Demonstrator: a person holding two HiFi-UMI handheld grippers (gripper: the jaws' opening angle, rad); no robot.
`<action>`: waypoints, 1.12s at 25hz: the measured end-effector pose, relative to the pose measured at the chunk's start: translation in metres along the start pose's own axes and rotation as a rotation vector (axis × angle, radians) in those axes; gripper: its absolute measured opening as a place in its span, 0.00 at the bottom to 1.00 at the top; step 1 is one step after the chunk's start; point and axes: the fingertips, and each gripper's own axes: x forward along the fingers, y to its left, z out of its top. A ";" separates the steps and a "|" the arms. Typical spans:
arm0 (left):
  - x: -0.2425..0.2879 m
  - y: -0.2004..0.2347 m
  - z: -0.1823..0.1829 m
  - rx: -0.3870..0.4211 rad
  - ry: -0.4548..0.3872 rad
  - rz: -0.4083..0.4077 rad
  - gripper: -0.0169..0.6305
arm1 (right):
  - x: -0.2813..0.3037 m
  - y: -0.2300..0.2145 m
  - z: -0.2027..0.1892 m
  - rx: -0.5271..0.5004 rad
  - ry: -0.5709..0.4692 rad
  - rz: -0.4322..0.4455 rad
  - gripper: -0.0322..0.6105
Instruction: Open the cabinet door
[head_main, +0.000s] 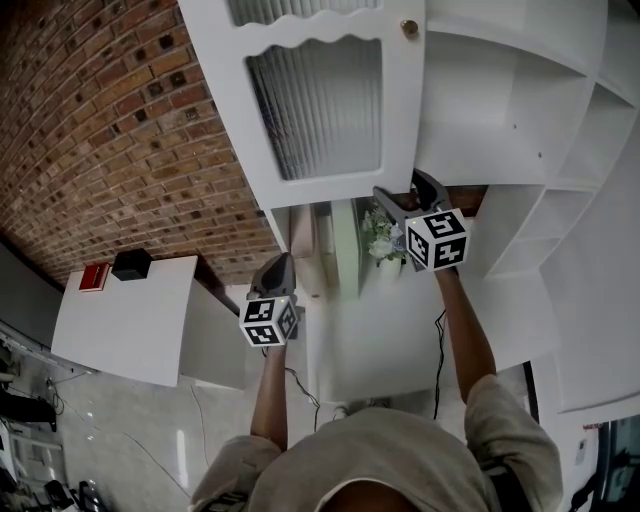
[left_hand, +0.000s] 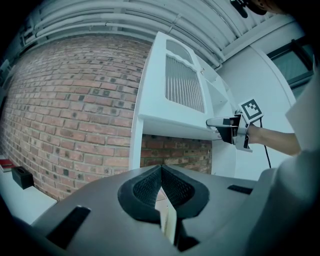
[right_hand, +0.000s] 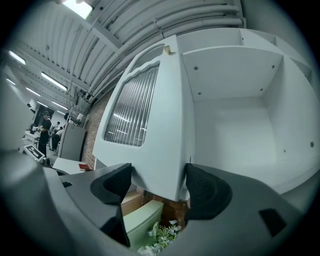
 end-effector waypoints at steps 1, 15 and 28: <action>-0.001 0.001 0.000 0.000 0.000 0.001 0.07 | 0.000 0.000 0.000 -0.001 0.003 -0.006 0.60; -0.009 -0.014 -0.004 -0.006 0.009 0.015 0.07 | -0.009 -0.001 -0.001 -0.039 0.035 -0.048 0.48; -0.028 -0.036 -0.021 -0.033 0.036 0.066 0.07 | -0.035 0.007 0.007 -0.053 0.008 -0.072 0.40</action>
